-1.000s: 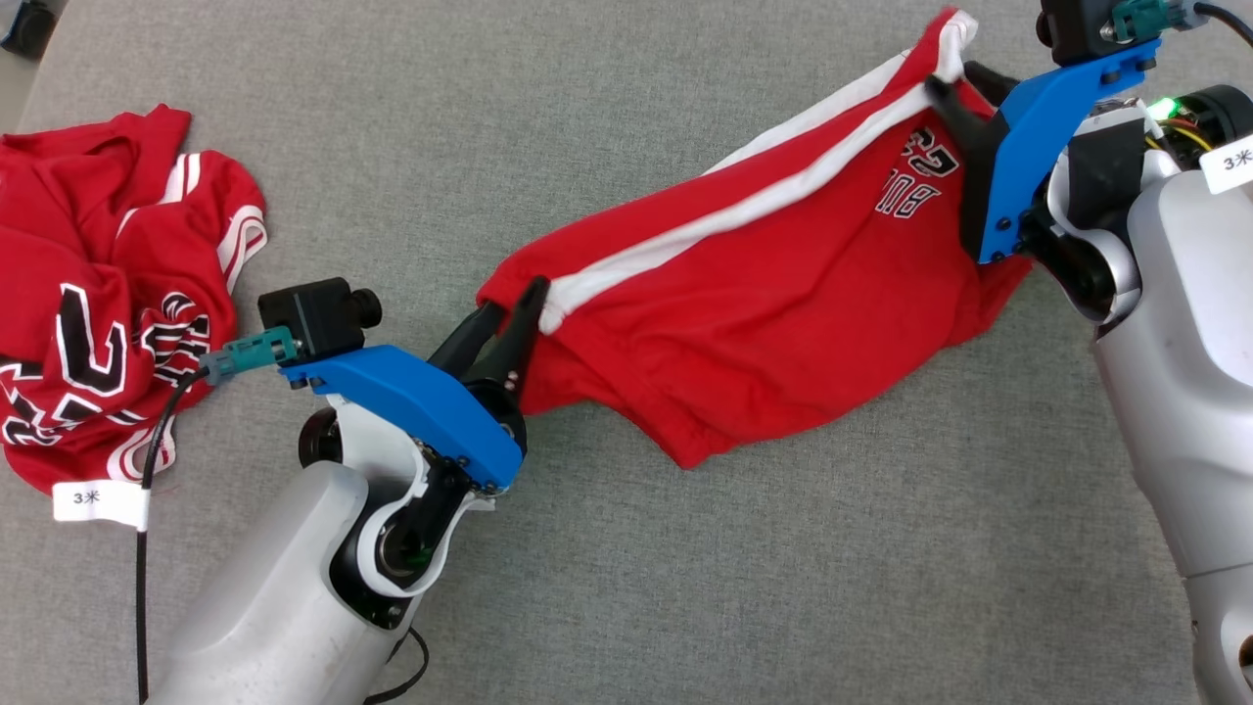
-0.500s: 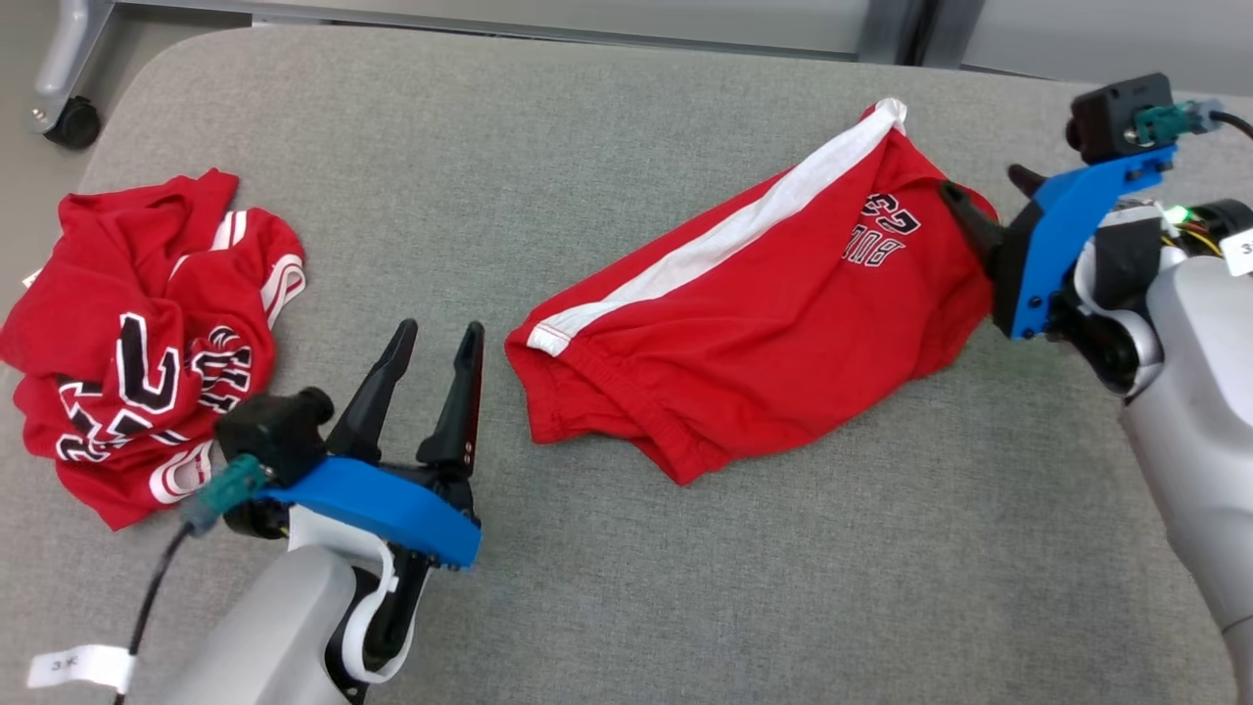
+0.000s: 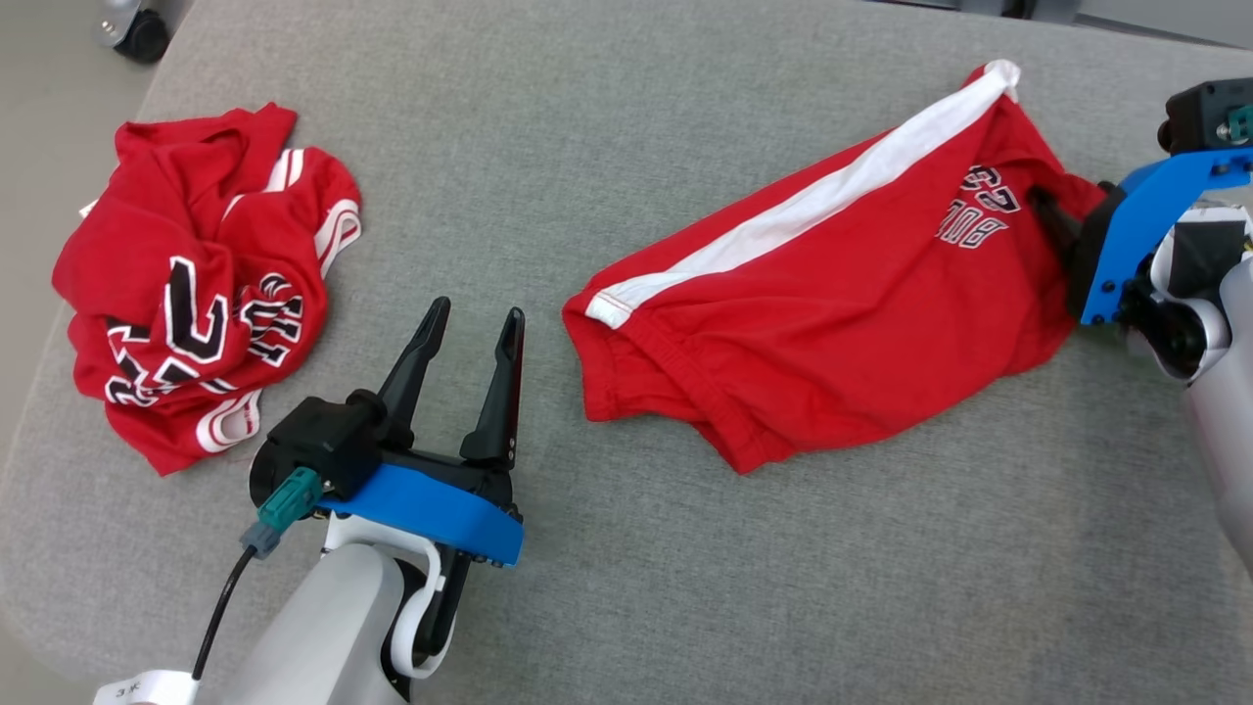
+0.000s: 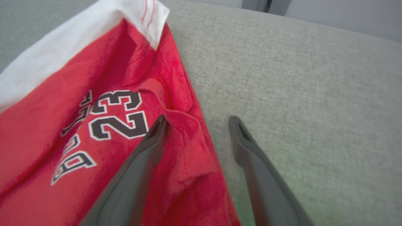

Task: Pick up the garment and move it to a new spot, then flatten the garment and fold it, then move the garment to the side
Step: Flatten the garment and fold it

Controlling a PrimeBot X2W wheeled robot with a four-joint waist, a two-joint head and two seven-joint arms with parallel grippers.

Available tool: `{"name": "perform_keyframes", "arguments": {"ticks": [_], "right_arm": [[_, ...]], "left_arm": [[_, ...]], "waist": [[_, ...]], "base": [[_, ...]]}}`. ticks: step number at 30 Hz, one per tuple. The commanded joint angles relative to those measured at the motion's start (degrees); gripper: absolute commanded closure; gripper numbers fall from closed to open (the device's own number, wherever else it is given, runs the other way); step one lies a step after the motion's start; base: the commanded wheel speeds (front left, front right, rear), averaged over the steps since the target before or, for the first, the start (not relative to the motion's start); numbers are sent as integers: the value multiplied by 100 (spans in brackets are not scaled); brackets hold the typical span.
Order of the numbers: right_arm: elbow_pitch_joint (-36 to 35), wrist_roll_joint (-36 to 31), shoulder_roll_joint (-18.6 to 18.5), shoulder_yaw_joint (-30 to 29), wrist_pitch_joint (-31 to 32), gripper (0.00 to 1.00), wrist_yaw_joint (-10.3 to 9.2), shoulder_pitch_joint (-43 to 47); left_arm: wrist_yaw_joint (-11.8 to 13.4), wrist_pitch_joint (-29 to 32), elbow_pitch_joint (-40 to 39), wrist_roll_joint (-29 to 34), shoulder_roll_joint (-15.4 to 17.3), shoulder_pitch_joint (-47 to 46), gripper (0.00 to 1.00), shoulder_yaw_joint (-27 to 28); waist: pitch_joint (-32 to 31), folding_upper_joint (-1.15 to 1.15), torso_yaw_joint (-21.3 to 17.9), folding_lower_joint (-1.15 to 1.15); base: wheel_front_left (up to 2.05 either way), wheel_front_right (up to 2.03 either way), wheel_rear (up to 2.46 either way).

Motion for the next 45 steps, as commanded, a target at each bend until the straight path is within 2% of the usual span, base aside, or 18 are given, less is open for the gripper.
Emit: {"name": "perform_keyframes", "arguments": {"ticks": [1, 7, 8, 9, 10, 19, 24, 30, 34, 37, 42, 45], "right_arm": [[76, -37, 56, 17, -3, 0, 2, -40], [395, -185, 324, 421, 224, 0, 25, 129], [363, -188, 338, 520, 247, 57, 33, 168], [298, -161, 349, 614, 213, 88, 34, 207], [254, -112, 326, 673, 208, 100, 33, 254], [-178, -52, -79, 446, -455, 100, -2, 487], [-358, -336, -339, -13, -636, 100, -1, 886], [-743, -956, -554, -743, -640, 100, 0, 1378], [-1232, -1383, -361, -1134, -435, 100, 1, 1627], [-1759, -1655, -147, -1148, -142, 100, 1, 1748], [-2641, -1867, 328, -663, 533, 100, 1, 1908], [-2872, -1859, 638, -292, 904, 100, 1, 1922]], "left_arm": [[-28, -26, -18, 40, -19, 31, 0, 40], [-175, -27, -27, 282, -152, 152, 0, 316], [-196, -27, -20, 308, -161, 165, 0, 344], [-218, -27, -20, 342, -176, 169, 0, 374], [-230, -27, -19, 354, -191, 186, 0, 418], [-336, -28, 87, 482, -89, 422, 0, 578], [-319, -15, 81, 499, 7, 562, 0, 586], [-287, 98, -1, 457, 108, 681, 0, 555], [-265, 154, -60, 433, 110, 708, 0, 529], [-266, 170, -82, 423, 89, 706, 0, 484], [-279, 196, -103, 406, 101, 735, 0, 445], [-283, 207, -109, 400, 107, 736, 0, 417]], "waist": [[66, 0, 71, 0], [44, 0, 110, 0], [30, 0, 95, 0], [14, 0, 71, 0], [-9, 0, 42, 0], [-473, 0, -454, 0], [-790, 0, -734, 0], [-1044, 0, -890, 0], [-1126, 0, -897, 0], [-1165, 0, -873, 0], [-1243, 0, -785, 0], [-1255, 0, -718, 0]], "base": [[0, 0, 0], [0, 0, 0], [0, 0, 0], [0, 0, 0], [0, 0, 0], [0, 0, 0], [0, 0, 0], [0, 0, 0], [0, 0, 0], [0, 0, 0], [0, 0, 0], [0, 0, 0]]}}
